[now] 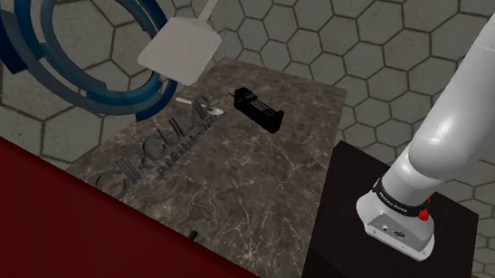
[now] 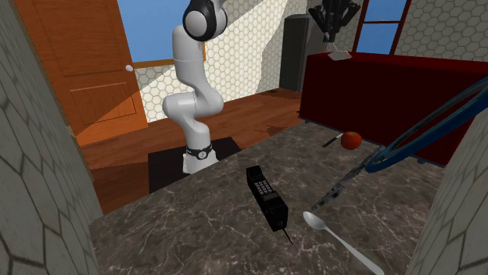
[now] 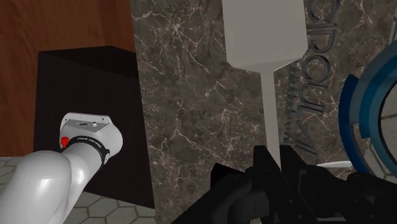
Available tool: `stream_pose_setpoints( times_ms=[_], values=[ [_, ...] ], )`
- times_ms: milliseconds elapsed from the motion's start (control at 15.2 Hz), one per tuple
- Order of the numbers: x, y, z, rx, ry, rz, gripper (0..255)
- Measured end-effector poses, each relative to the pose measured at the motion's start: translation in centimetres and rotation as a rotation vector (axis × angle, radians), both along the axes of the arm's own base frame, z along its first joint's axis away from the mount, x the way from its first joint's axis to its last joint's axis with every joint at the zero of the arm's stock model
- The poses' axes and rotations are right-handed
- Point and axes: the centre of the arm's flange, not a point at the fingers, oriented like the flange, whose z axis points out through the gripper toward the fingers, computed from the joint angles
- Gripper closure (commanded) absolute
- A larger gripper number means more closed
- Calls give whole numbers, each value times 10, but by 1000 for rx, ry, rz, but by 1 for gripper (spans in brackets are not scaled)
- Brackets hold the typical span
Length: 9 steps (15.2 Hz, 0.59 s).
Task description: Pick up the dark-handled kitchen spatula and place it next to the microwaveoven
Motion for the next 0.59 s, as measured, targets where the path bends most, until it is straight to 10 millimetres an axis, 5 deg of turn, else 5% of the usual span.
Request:
stream_pose_setpoints(
  times_ms=[594],
  values=[
    [-9, 9, -40, 0, 0, -2, 255]
  ],
)
